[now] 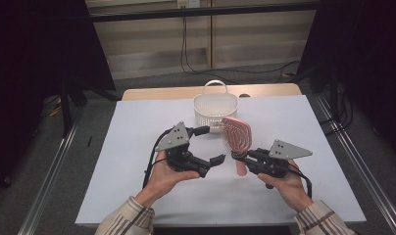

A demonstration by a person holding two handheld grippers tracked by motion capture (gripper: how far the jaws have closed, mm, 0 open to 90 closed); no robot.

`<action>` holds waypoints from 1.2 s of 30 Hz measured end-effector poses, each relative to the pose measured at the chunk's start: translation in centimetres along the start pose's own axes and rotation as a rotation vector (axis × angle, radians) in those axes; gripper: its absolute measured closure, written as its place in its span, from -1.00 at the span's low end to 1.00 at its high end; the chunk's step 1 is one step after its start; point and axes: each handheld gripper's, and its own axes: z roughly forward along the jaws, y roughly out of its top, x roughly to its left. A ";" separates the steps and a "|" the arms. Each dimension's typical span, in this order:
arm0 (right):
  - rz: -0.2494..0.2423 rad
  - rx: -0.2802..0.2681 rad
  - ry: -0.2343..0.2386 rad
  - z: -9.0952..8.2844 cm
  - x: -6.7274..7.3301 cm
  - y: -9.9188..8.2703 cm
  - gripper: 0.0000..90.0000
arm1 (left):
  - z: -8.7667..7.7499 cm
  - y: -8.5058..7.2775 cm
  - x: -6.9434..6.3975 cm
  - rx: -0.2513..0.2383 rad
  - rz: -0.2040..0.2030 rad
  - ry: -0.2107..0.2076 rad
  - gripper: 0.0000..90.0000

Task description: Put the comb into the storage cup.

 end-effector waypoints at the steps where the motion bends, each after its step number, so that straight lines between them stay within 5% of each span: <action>1: 0.002 -0.001 0.007 0.1 0.1 0.0 0.81 | 0.1 0.0 -0.1 0.005 -0.002 0.006 -0.94; 13: 0.009 0.002 0.073 0.5 0.2 -0.3 0.81 | 1.4 0.6 -0.1 0.011 0.014 -0.057 -0.87; 20: 0.016 0.002 0.103 0.7 0.1 -0.5 0.81 | 2.1 0.6 0.1 0.014 0.035 -0.042 -0.86; 36: 0.022 0.021 0.193 1.3 0.6 -1.0 0.81 | 1.9 0.1 0.2 0.009 0.007 -0.109 -0.70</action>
